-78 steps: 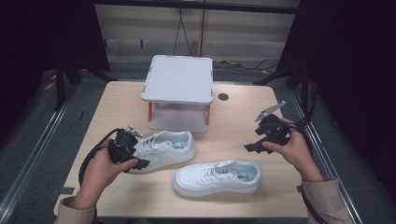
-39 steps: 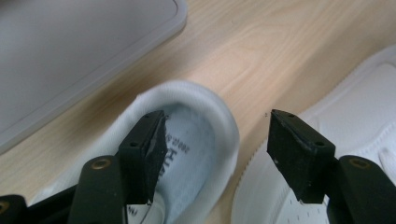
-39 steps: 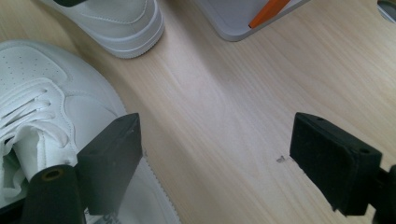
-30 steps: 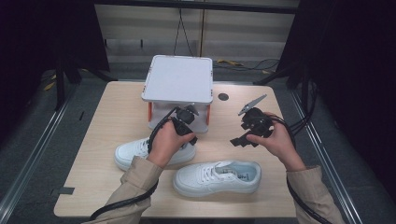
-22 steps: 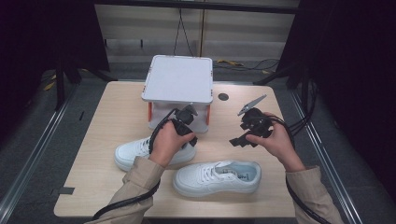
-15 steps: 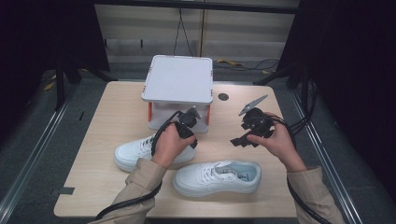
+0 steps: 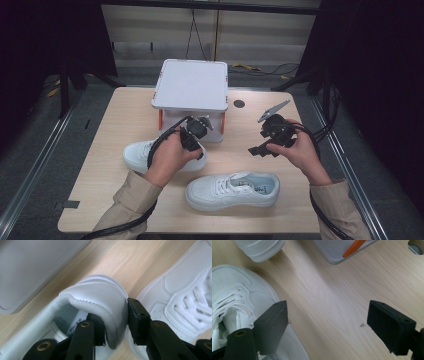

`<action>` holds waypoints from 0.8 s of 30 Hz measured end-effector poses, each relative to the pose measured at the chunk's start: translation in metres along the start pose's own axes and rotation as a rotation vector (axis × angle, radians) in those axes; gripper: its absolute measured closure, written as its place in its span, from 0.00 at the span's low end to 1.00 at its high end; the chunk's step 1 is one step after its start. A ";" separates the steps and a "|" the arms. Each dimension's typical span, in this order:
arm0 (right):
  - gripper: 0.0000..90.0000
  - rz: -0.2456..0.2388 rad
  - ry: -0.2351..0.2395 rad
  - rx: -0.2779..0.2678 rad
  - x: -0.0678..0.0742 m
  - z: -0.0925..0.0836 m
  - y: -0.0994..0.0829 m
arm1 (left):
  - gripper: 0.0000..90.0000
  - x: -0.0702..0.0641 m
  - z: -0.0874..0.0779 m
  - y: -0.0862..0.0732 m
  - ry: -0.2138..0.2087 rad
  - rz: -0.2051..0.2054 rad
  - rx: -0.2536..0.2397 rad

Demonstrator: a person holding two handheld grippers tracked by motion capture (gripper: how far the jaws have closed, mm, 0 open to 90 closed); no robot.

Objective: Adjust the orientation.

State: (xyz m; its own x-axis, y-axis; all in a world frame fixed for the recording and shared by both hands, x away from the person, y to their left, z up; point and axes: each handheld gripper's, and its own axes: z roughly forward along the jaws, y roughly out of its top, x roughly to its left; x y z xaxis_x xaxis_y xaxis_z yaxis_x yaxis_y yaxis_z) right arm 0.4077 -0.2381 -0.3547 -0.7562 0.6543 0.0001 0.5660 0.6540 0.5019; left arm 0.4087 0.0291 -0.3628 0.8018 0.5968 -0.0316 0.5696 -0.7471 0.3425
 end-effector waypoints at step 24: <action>0.18 0.010 0.019 0.005 -0.002 0.015 0.005 | 0.62 0.015 0.034 -0.011 -0.214 -0.190 -0.004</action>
State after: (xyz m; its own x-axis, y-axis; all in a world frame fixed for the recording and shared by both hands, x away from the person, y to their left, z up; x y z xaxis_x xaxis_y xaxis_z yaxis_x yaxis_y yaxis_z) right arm 0.4173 -0.2305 -0.3646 -0.7566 0.6536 0.0214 0.5751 0.6495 0.4974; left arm 0.4201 0.0364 -0.3987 0.7005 0.6506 -0.2933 0.7133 -0.6262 0.3148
